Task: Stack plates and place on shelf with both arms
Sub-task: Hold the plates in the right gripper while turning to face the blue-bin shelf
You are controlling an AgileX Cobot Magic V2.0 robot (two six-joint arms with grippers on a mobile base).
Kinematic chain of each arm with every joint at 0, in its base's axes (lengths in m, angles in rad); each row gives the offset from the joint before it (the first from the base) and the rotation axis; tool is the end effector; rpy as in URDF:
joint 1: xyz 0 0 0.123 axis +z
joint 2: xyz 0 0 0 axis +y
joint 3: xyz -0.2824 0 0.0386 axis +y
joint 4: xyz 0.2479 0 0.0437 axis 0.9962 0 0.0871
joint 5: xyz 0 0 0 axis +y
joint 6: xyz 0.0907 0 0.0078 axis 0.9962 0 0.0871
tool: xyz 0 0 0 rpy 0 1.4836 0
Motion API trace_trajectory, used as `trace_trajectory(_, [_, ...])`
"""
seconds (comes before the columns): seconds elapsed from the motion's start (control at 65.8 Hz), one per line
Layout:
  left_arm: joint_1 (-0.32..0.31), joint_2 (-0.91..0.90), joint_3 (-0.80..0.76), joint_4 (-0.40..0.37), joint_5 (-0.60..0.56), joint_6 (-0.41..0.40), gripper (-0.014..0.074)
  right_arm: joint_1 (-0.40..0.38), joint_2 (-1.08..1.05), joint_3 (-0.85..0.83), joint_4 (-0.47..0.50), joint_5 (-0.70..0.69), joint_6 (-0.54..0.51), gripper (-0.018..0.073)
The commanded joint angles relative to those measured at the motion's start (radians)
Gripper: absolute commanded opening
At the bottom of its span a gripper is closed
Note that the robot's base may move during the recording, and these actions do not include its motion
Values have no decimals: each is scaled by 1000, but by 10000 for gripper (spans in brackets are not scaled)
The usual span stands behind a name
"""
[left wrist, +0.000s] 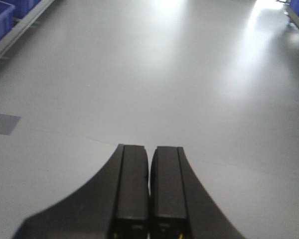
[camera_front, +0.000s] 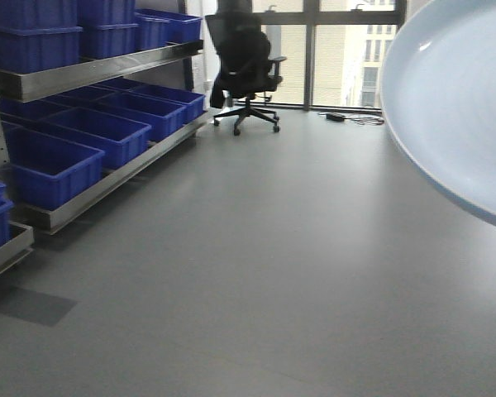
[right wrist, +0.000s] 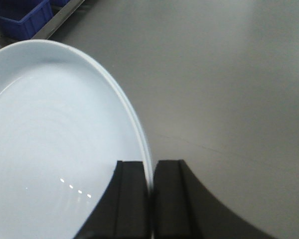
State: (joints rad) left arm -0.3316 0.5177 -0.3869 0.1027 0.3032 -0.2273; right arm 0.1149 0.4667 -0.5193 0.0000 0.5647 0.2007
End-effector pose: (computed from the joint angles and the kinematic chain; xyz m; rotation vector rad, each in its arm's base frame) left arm 0.1056 -0.0334 0.2764 0.1739 1.9181 -0.2805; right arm 0.0927 0.0107 0.3036 0.0858 1.9996 0.2029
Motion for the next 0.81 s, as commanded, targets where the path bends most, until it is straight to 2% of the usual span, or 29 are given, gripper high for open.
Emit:
trace_trajectory(0.0, [5,7,-30,-1,-86,-10,87,-8,5,-30,0,-91,-1,48])
trace_trajectory(0.791, [5,7,-30,-1,-86,-10,87,-8,5,-30,0,-91,-1,48])
